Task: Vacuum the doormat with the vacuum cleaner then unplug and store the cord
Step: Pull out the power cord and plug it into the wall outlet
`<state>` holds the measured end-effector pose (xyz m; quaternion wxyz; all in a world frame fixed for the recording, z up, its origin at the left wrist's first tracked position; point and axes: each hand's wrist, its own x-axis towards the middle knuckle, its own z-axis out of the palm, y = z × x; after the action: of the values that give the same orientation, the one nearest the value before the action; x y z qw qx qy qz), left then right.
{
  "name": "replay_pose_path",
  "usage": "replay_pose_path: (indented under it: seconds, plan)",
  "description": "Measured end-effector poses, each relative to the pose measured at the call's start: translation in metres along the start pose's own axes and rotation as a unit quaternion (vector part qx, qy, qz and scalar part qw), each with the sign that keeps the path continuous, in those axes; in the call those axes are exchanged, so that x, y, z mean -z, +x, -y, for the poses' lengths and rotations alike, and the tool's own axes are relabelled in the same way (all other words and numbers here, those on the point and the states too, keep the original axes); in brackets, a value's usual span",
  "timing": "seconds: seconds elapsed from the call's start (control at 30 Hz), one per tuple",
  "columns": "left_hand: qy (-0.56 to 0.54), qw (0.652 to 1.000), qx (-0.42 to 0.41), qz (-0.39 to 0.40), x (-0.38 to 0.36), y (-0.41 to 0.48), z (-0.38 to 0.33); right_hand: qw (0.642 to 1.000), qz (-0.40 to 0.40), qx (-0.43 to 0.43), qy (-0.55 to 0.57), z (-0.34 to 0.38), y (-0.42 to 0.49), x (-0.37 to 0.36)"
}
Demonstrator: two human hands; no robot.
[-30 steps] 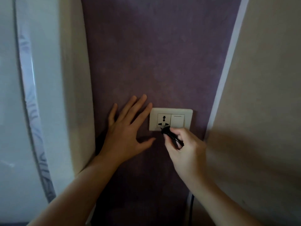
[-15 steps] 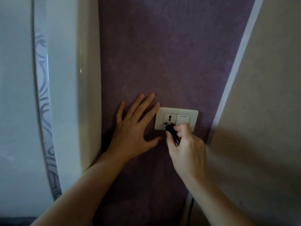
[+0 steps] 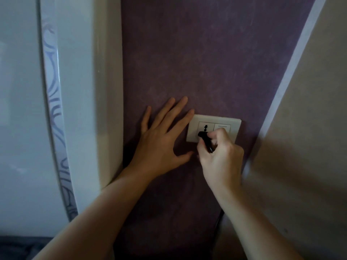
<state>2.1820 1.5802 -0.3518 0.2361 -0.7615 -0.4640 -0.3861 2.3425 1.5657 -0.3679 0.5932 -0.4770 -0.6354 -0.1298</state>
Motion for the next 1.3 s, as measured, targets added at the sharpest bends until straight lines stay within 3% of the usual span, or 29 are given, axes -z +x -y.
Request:
replay_pose_path:
  seconds: [0.7,0.83,1.0,1.2,1.3]
  plan:
    - [-0.018,1.000,0.000,0.012,0.001,0.000,-0.001,0.993,-0.096,-0.029,0.062,-0.002,-0.014,-0.011]
    - [-0.006,1.000,0.000,0.028,0.003,0.001,0.000,0.995,-0.060,-0.052,0.067,0.002,-0.013,-0.005]
    - [0.024,0.998,-0.001,0.057,0.006,0.001,0.002,0.992,0.049,-0.078,0.082,0.000,-0.007,0.016]
    - [0.060,0.996,0.007,0.063,0.007,0.000,-0.002,0.977,0.092,-0.047,0.185,-0.031,-0.004,0.044]
    - [0.079,0.993,0.020,0.081,0.011,0.000,-0.008,0.979,0.115,0.002,0.169,-0.039,0.006,0.047]
